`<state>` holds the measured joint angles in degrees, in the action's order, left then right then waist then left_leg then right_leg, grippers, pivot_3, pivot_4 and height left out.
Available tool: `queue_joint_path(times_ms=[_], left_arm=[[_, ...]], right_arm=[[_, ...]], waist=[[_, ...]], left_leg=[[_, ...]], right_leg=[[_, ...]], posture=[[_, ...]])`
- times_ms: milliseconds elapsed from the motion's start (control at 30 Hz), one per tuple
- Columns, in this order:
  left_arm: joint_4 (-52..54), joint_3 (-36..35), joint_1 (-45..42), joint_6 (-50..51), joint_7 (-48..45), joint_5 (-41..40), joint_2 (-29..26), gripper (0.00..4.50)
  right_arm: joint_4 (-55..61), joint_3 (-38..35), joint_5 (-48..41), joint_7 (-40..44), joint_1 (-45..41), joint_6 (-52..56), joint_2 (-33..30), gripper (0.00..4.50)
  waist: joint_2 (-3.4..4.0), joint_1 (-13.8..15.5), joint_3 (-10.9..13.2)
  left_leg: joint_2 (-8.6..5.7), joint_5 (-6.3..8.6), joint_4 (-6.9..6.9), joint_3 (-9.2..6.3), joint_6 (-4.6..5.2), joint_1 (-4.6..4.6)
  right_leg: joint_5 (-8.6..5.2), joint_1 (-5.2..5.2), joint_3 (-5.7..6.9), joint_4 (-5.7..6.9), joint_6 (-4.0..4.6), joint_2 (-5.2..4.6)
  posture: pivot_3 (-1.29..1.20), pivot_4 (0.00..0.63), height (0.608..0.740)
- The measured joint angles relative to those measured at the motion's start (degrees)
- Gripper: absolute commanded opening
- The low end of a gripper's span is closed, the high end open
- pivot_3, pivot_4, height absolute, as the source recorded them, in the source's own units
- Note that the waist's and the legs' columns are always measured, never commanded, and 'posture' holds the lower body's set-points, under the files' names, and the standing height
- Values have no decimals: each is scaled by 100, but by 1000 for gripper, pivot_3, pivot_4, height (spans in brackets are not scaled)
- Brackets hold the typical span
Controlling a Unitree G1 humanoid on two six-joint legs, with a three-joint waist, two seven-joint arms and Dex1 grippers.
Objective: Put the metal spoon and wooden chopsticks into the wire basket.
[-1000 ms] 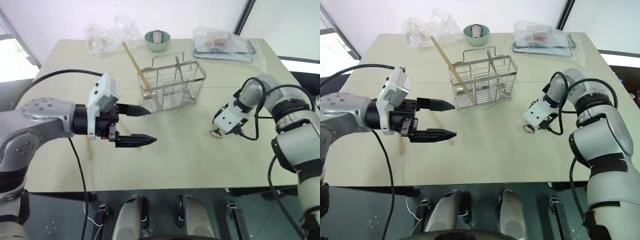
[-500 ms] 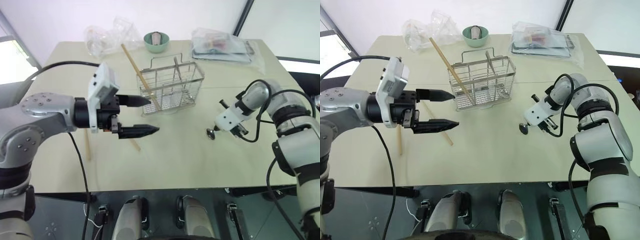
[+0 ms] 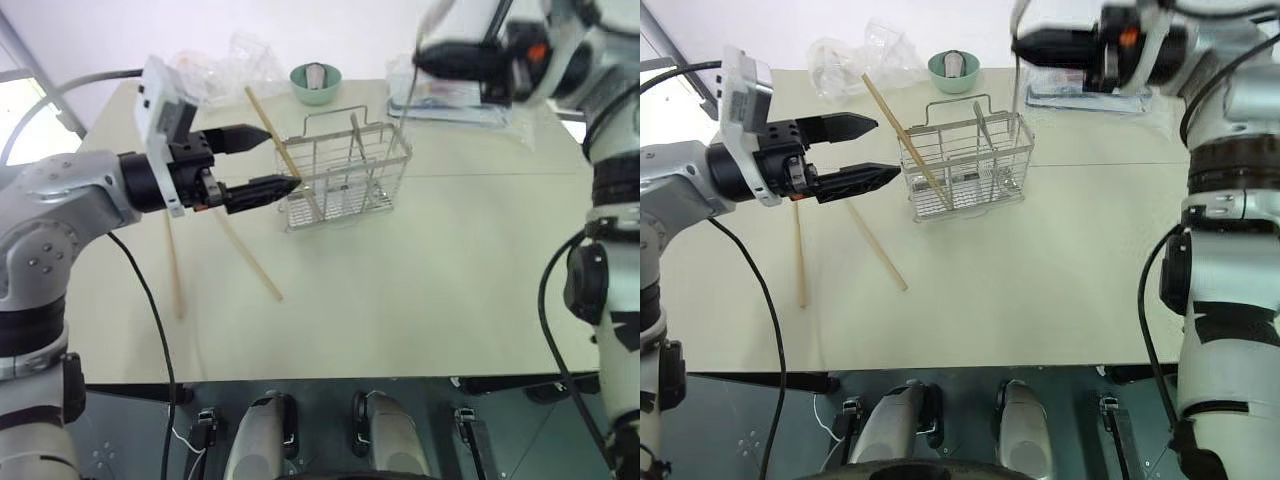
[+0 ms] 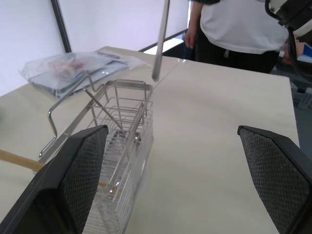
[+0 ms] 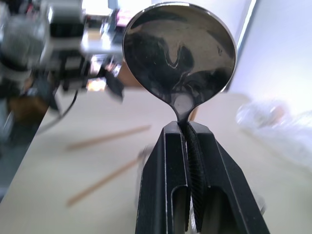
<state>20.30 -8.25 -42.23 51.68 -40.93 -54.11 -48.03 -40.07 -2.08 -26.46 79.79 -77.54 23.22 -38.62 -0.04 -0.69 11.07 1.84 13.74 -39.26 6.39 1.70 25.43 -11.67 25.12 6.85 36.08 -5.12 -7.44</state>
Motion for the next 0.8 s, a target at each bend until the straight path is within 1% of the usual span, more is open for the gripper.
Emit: queue_joint_path(times_ms=[100,167,367,467,533,567,600,800], left_arm=[[-9,16,-68,-81,-66,93,39,4500],[-12,23,-73,-93,-87,131,81,4500],[-9,30,-125,-81,-79,163,106,4500],[8,28,-134,-68,-38,162,106,4500],[13,8,-133,-37,17,152,105,4500],[20,-11,-133,0,63,137,105,4500],[23,-25,-133,25,96,123,105,4500],[82,-337,-125,197,598,81,106,4500]], right_arm=[[-575,-74,289,-678,66,-435,418,42],[-942,-74,486,-995,106,-667,568,42],[-1452,-43,978,-1427,402,-1313,843,42],[-1447,9,1160,-1409,598,-1482,855,929],[-1407,18,1194,-1425,739,-1449,880,1793],[-1395,17,1206,-1451,784,-1405,901,2399],[-1391,17,1212,-1472,795,-1384,906,2811],[-1179,-246,1141,-1671,773,-1073,817,2811]], waist=[[0,-7,0],[1,2,1],[1,-14,2],[1,-11,2],[1,-15,2],[1,-20,2],[2,-23,2],[2,-8,3]], left_leg=[[-1,-1,2,10,0,2],[-2,-3,4,11,0,10],[-2,-4,4,15,1,14],[-1,-4,4,14,1,12],[-1,-4,4,14,1,12],[-1,-4,4,14,1,11],[0,-4,4,13,1,11],[0,-4,5,11,0,11]], right_leg=[[0,7,-3,4,-1,-1],[0,14,-3,4,-1,0],[0,17,-5,4,-2,0],[0,15,-5,4,-2,1],[0,15,-6,4,-2,1],[0,16,-6,4,-2,2],[0,17,-6,5,-2,2],[0,15,-6,4,-2,2]], posture=[[0,150,707],[0,150,707],[0,150,707],[0,150,707],[0,150,707],[0,150,707],[0,150,707],[0,150,707]])
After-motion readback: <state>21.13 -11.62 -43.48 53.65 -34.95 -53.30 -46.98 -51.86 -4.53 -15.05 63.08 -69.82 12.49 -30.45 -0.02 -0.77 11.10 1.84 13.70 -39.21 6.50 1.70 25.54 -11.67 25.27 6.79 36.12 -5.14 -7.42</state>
